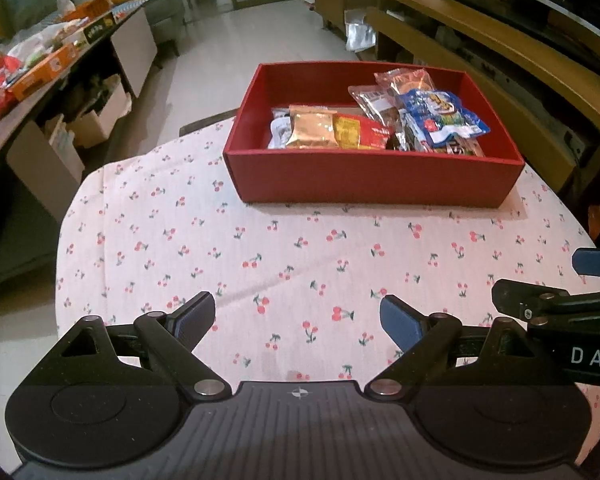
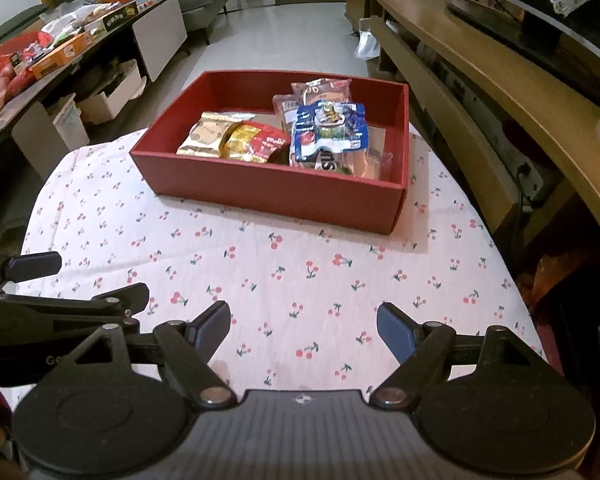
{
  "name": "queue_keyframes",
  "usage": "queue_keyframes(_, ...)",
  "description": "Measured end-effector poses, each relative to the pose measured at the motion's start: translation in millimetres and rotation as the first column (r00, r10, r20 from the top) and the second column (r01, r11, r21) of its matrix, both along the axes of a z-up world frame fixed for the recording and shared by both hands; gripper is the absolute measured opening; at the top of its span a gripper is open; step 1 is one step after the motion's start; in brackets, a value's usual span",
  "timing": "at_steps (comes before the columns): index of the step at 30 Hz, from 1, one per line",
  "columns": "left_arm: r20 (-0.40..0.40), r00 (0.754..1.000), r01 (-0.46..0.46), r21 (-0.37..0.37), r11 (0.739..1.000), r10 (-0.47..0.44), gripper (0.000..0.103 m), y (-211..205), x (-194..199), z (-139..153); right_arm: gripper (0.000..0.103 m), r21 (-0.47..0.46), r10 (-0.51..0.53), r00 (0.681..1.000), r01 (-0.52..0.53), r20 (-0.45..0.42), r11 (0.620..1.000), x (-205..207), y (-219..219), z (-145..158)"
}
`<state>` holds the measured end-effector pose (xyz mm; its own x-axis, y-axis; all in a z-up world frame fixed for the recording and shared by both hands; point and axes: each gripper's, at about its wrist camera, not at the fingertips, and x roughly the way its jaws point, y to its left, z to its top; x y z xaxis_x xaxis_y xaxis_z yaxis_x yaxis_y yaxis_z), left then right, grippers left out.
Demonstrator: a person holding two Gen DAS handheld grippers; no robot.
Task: Organize snacks
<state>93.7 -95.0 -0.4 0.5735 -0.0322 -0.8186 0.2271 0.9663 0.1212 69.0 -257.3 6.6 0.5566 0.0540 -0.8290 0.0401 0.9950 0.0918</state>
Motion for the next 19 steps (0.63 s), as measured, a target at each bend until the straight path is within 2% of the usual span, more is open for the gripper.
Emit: queue_keyframes(19,-0.010,1.000,0.003,-0.003,1.000,-0.003,0.093,8,-17,-4,0.087,0.001,0.020,1.000,-0.020,-0.010,1.000,-19,8,-5)
